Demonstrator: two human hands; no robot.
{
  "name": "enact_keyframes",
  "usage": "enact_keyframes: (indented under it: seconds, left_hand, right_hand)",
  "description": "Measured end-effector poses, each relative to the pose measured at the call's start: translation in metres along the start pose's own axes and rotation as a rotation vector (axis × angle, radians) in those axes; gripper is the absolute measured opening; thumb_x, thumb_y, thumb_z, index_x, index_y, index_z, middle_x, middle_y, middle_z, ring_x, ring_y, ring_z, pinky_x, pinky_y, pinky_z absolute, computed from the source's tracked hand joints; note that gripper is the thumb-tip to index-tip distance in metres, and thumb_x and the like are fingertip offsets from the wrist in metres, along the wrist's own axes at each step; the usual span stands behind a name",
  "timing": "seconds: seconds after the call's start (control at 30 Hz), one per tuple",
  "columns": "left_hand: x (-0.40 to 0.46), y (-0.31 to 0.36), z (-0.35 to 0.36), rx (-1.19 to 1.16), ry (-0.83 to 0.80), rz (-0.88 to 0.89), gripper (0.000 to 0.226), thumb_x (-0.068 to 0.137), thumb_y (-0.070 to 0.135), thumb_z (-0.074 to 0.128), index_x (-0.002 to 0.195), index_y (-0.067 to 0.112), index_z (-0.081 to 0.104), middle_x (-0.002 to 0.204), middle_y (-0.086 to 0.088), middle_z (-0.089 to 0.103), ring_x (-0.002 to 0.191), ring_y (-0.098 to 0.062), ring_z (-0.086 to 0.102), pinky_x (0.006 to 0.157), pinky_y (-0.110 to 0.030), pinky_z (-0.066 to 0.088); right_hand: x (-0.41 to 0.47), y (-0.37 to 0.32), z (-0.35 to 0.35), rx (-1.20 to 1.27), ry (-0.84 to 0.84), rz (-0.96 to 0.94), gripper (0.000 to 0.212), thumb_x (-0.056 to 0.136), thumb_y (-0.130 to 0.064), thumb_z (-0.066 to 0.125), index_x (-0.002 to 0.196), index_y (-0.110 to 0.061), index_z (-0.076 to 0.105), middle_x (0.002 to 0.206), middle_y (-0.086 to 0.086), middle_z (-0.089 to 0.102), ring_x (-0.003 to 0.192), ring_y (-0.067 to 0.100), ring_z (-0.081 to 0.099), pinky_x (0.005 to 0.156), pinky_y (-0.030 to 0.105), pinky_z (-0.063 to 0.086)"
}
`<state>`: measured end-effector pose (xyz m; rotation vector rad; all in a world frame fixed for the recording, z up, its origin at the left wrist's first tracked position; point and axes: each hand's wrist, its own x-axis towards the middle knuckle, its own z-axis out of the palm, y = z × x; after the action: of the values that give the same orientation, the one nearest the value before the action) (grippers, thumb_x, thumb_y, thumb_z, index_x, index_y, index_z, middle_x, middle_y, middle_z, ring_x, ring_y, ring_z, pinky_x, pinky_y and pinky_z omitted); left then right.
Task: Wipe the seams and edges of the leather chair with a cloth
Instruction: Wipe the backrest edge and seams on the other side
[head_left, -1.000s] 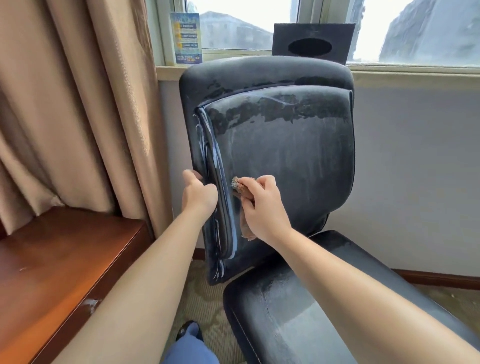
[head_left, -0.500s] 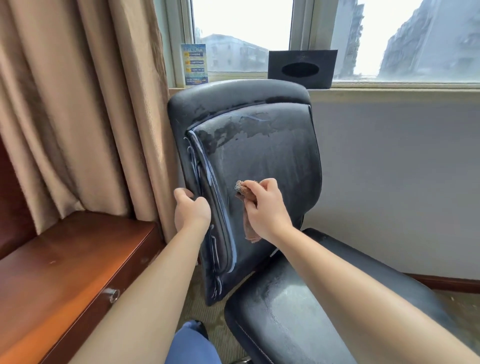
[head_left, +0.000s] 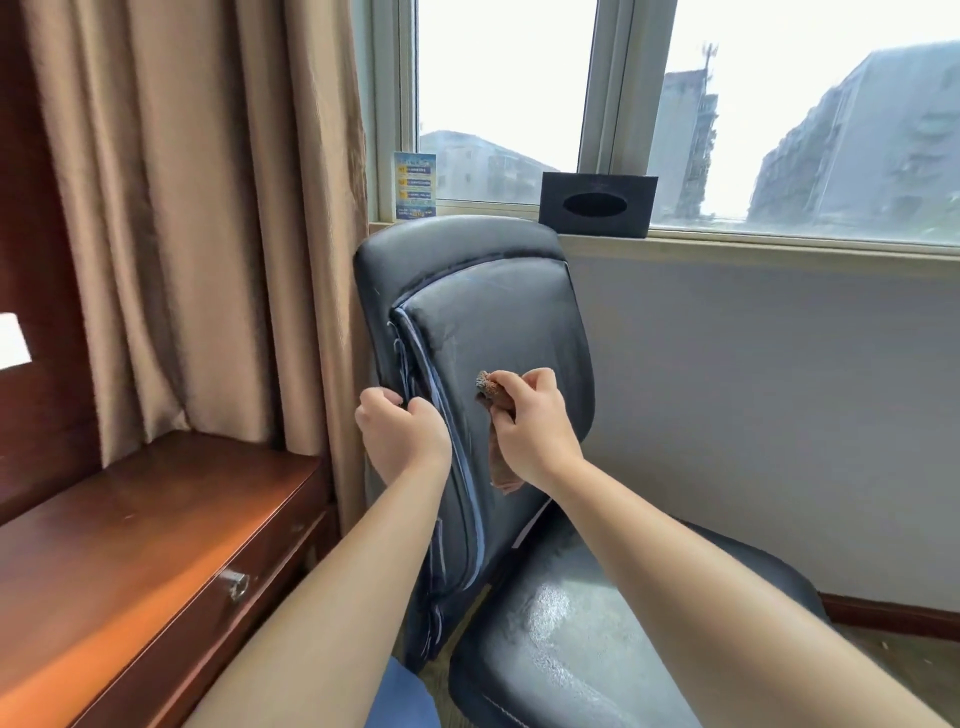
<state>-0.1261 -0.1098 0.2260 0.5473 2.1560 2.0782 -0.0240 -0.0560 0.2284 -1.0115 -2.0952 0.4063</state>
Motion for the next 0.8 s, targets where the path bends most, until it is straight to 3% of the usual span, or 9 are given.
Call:
enact_keyframes:
  seconds: [0.17, 0.3, 0.4, 0.67, 0.8]
  left_hand:
    - [0.002, 0.018, -0.008, 0.002, -0.010, 0.013, 0.007, 0.087, 0.008, 0.044, 0.091, 0.011, 0.039, 0.104, -0.004, 0.042, 0.085, -0.031, 0.047, 0.069, -0.035, 0.033]
    - [0.008, 0.031, -0.009, -0.006, -0.080, -0.015, 0.007, 0.086, 0.014, 0.045, 0.092, 0.014, 0.041, 0.114, -0.006, 0.046, 0.093, -0.034, 0.052, 0.084, -0.041, 0.045]
    - [0.015, 0.037, -0.012, -0.020, -0.171, -0.025, 0.010, 0.087, 0.014, 0.046, 0.095, 0.012, 0.041, 0.119, -0.009, 0.044, 0.079, -0.028, 0.046, 0.078, -0.037, 0.042]
    - [0.018, 0.042, -0.013, 0.012, -0.219, -0.031, 0.008, 0.088, 0.010, 0.042, 0.096, 0.010, 0.042, 0.113, -0.005, 0.037, 0.082, -0.027, 0.042, 0.074, -0.034, 0.036]
    - [0.019, 0.041, -0.007, 0.049, -0.216, -0.009, 0.010, 0.088, 0.011, 0.042, 0.098, 0.010, 0.041, 0.113, -0.004, 0.035, 0.079, -0.025, 0.044, 0.074, -0.035, 0.037]
  right_hand:
    - [-0.001, -0.015, -0.010, 0.002, 0.001, -0.047, 0.038, 0.094, -0.016, 0.048, 0.131, -0.027, 0.051, 0.118, 0.000, 0.037, 0.114, 0.022, 0.038, 0.089, 0.028, 0.040]
    - [-0.002, -0.020, -0.017, -0.008, -0.029, -0.071, 0.037, 0.095, -0.018, 0.047, 0.131, -0.028, 0.049, 0.118, 0.000, 0.036, 0.113, 0.022, 0.040, 0.089, 0.029, 0.041]
    - [0.000, -0.020, -0.022, 0.003, -0.039, -0.066, 0.037, 0.095, -0.019, 0.046, 0.131, -0.029, 0.050, 0.118, 0.000, 0.036, 0.114, 0.023, 0.040, 0.089, 0.026, 0.038]
    - [0.009, -0.024, -0.025, 0.038, -0.034, -0.031, 0.037, 0.095, -0.019, 0.046, 0.129, -0.030, 0.051, 0.117, 0.001, 0.037, 0.114, 0.024, 0.041, 0.093, 0.034, 0.043]
    - [0.009, -0.022, -0.022, 0.054, -0.042, -0.039, 0.037, 0.095, -0.019, 0.046, 0.130, -0.030, 0.050, 0.118, 0.000, 0.036, 0.114, 0.022, 0.040, 0.091, 0.031, 0.042]
